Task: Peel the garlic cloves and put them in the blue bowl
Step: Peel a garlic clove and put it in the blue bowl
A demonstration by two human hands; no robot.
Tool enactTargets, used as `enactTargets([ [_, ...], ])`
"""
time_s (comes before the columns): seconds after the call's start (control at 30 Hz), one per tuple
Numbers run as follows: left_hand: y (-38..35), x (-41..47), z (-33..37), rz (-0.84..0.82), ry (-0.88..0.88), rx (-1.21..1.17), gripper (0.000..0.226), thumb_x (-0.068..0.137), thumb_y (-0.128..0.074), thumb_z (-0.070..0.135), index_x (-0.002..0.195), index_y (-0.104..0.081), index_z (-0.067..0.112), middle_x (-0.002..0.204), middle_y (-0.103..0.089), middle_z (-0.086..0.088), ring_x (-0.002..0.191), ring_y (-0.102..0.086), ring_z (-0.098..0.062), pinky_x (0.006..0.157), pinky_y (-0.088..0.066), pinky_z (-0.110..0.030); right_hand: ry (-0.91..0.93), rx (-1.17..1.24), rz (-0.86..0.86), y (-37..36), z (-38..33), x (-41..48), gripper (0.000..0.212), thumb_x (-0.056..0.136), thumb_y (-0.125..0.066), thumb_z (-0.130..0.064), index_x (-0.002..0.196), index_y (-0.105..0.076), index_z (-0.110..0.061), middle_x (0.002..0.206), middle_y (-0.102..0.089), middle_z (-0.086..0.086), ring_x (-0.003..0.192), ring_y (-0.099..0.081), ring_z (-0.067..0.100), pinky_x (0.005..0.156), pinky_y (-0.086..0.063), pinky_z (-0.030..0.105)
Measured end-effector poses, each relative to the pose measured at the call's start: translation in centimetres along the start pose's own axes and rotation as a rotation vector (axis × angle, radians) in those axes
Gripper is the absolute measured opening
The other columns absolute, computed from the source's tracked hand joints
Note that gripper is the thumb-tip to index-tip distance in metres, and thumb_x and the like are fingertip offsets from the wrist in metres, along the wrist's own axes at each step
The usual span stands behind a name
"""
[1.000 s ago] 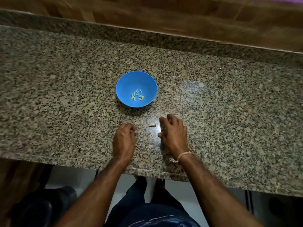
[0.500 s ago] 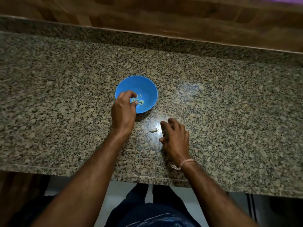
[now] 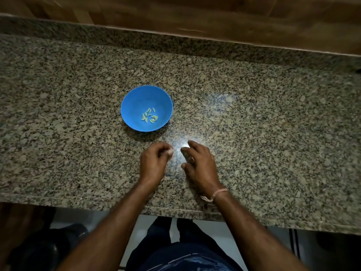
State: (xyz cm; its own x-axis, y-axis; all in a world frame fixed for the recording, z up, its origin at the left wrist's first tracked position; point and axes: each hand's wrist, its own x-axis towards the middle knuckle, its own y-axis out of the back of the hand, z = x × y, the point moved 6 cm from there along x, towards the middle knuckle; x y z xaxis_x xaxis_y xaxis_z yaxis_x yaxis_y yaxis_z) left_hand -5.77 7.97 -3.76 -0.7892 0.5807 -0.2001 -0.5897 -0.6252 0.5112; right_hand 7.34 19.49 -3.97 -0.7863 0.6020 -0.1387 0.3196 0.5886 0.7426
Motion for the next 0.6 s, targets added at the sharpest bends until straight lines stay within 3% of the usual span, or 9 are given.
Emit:
enactTargets([
  [0.1, -1.7, -1.7, -0.6, -0.108, 0.484, -0.751, 0.013, 0.099, -0.066, 0.009, 0.110, -0.072, 0.013, 0.089, -0.073, 0.000, 0.079, -0.067, -0.013, 0.064, -0.051, -0.021, -0.128, 0.497, -0.006, 1.1, 0.1, -0.2, 0.036, 0.091, -0.078, -0.013, 0.125, -0.073, -0.024, 0.122, -0.072, -0.005, 0.113, -0.067, 0.012, 0.099, -0.057, 0.041],
  [0.2, -2.9, -3.1, 0.8, -0.171, 0.569, -1.053, 0.014, 0.103, -0.056, 0.008, 0.109, -0.067, 0.013, 0.090, -0.076, 0.001, 0.078, -0.071, -0.008, 0.061, -0.056, -0.020, -0.106, 0.716, -0.005, 2.2, -1.3, -0.5, 0.026, 0.091, -0.078, -0.013, 0.117, -0.077, -0.019, 0.111, -0.077, -0.004, 0.102, -0.073, 0.014, 0.090, -0.061, 0.037],
  [0.4, -3.4, -4.3, 2.3, -0.143, 0.494, -1.067, 0.010, 0.096, -0.062, 0.012, 0.103, -0.066, 0.016, 0.088, -0.076, 0.002, 0.079, -0.068, -0.006, 0.068, -0.056, -0.019, -0.038, 0.729, 0.056, 4.2, -2.2, -0.9, 0.014, 0.091, -0.079, -0.013, 0.105, -0.079, -0.015, 0.104, -0.076, -0.005, 0.097, -0.074, 0.014, 0.084, -0.063, 0.041],
  [0.5, -3.3, -4.4, 2.8, -0.139, 0.412, -1.017, 0.017, 0.093, -0.065, 0.010, 0.109, -0.069, 0.016, 0.097, -0.077, -0.003, 0.090, -0.069, -0.011, 0.080, -0.055, -0.025, -0.022, 0.710, 0.050, 4.8, -2.0, -1.0, 0.013, 0.090, -0.079, -0.012, 0.104, -0.079, -0.013, 0.103, -0.074, -0.003, 0.095, -0.074, 0.016, 0.083, -0.063, 0.043],
  [0.6, -3.2, -4.6, 3.2, -0.139, 0.335, -0.963, 0.020, 0.092, -0.068, 0.011, 0.111, -0.073, 0.016, 0.103, -0.077, -0.008, 0.096, -0.069, -0.016, 0.086, -0.056, -0.027, 0.011, 0.629, 0.096, 5.5, -2.0, -1.3, 0.010, 0.090, -0.080, -0.012, 0.099, -0.078, -0.012, 0.102, -0.071, -0.002, 0.092, -0.071, 0.014, 0.079, -0.062, 0.032],
])
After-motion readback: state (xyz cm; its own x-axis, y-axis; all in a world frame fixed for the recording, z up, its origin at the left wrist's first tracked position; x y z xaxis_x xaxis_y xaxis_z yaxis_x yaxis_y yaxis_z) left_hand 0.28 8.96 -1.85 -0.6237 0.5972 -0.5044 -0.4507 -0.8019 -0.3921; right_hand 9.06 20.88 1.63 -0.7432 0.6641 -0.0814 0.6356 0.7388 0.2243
